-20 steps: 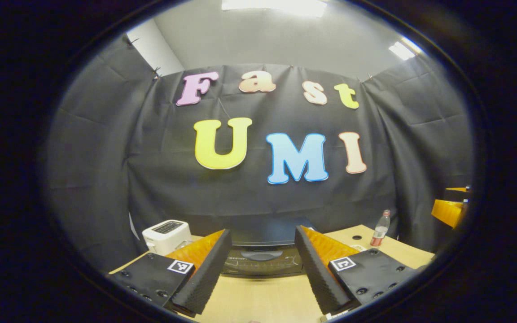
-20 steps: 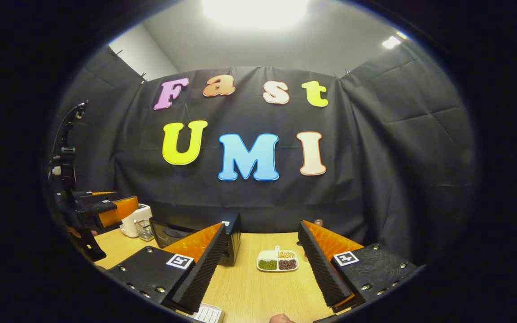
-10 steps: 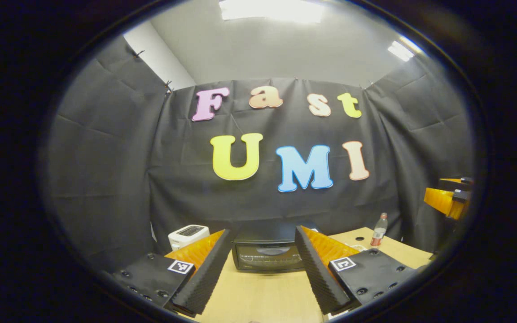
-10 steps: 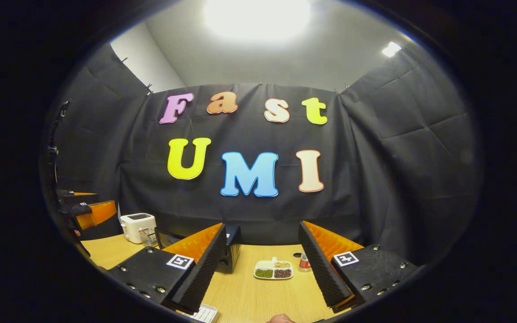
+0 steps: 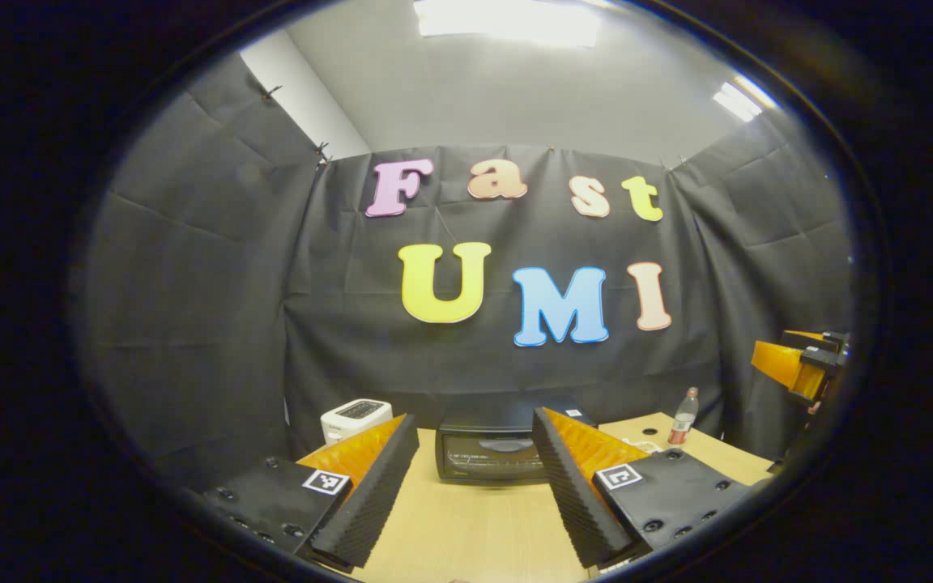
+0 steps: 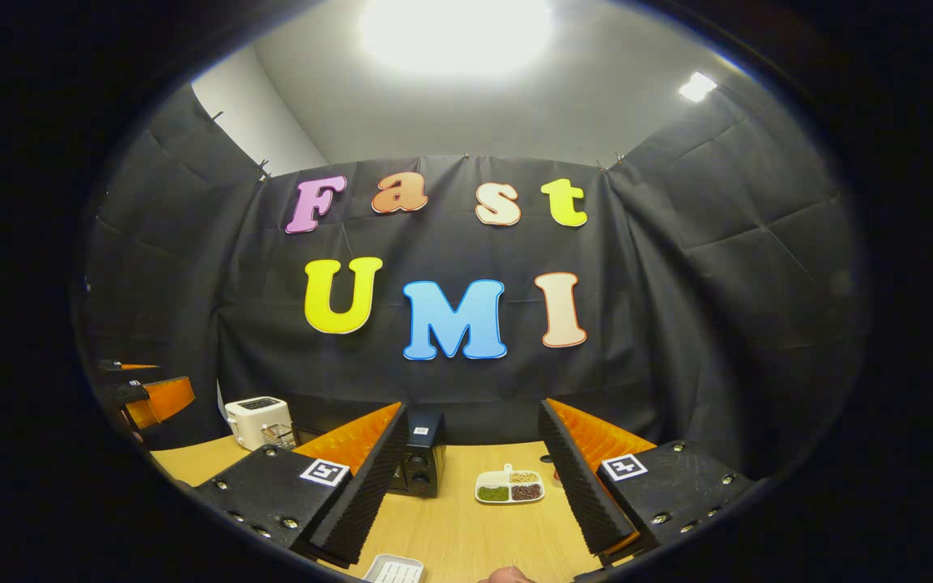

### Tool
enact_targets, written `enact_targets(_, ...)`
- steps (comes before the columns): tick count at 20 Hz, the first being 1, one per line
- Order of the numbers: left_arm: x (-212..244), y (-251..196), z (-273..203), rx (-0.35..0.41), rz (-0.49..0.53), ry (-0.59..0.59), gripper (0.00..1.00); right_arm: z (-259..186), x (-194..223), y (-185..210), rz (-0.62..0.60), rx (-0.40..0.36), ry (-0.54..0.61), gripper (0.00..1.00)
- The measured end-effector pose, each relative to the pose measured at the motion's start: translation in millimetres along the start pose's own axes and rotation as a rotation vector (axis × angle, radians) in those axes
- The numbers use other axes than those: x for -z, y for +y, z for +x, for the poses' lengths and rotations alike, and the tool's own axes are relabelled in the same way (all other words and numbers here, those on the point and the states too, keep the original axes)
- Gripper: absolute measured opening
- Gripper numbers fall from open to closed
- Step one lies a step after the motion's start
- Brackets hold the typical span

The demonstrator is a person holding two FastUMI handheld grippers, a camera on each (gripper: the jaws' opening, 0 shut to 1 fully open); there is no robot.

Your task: Open the electric oven with the left hand, put the food in, and close the electric oven.

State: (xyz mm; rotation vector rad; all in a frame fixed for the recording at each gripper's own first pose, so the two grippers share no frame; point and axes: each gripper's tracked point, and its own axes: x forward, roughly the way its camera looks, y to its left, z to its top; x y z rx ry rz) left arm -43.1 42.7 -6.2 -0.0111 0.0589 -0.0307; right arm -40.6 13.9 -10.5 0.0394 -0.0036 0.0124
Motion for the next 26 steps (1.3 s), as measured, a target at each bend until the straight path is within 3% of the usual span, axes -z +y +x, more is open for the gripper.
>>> enact_targets(8,-9.0,34.0,-9.2,-0.052,-0.003,-0.025,0.99,0.4,-12.4,24.9,-0.015,-0.03,-0.024,0.98)
enact_targets(18,-17.1,29.6,-0.8,-0.023,0.017,-0.047,1.0,4.7,-13.4,47.4,-0.007,-0.053,-0.021,0.98)
enact_targets(20,-18.5,29.2,1.1,-0.021,0.012,-0.053,0.95,6.0,-15.1,46.0,-0.006,-0.046,-0.022,0.98)
enact_targets(21,-19.4,28.3,1.6,-0.019,0.009,-0.055,0.99,6.5,-15.8,46.0,-0.005,-0.045,-0.022,0.98)
enact_targets(25,-16.5,28.2,2.2,-0.015,0.01,-0.051,0.99,9.1,-14.3,53.6,-0.002,-0.061,-0.017,0.98)
enact_targets(26,-16.5,28.0,1.4,-0.014,0.007,-0.051,0.9,9.6,-14.6,55.6,-0.004,-0.064,-0.017,0.98)
